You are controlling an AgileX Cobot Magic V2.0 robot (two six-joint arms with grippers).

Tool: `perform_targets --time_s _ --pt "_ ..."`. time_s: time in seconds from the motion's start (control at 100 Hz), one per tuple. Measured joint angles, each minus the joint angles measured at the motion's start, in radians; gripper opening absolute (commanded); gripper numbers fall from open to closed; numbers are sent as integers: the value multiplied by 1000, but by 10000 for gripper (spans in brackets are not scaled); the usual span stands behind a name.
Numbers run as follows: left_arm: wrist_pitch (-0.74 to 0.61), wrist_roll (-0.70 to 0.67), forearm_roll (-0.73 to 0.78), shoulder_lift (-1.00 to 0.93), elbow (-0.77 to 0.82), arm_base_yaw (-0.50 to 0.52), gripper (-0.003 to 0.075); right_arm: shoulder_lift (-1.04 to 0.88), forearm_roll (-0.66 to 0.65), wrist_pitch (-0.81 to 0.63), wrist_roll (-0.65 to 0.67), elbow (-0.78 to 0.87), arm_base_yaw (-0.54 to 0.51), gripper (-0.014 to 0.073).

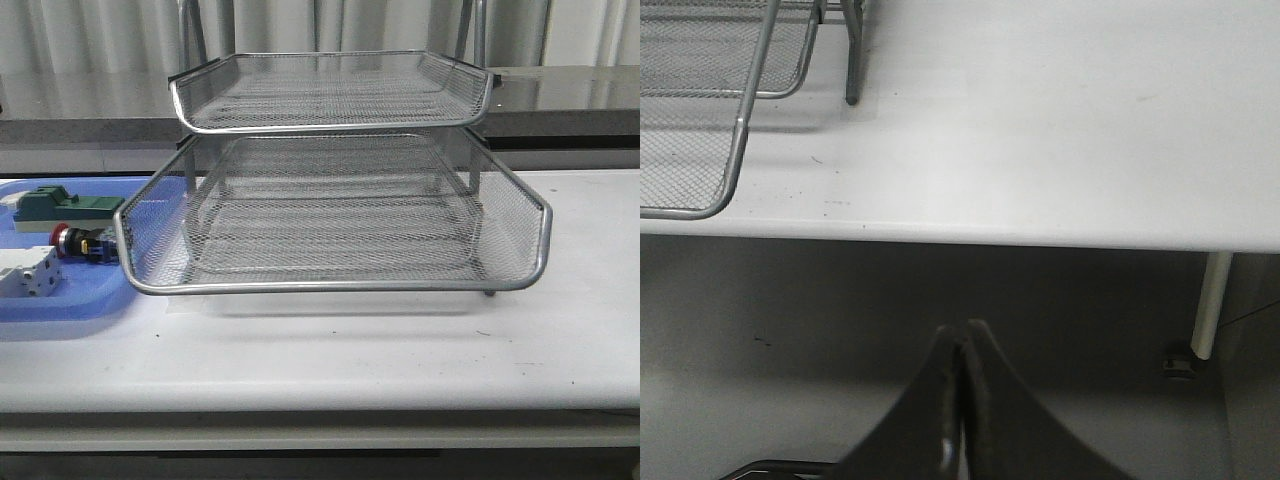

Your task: Place button on rack with both arms

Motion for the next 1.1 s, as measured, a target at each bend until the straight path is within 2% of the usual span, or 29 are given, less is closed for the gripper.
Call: perform_targets --time_s 0.2,0.45,0.62,0.88,1.1 --pt "12 159 0 153 -161 0 586 0 0 0 0 0 0 -70" --pt "128 400 -47 393 -420 0 586 0 0 0 0 0 0 -70" --pt "219 542 -62 533 -540 0 586 0 0 0 0 0 0 -70" --pt "246 668 -120 632 -593 0 586 0 0 0 0 0 0 -70" --pt "229 704 -136 677 -595 0 586 0 0 0 0 0 0 -70"
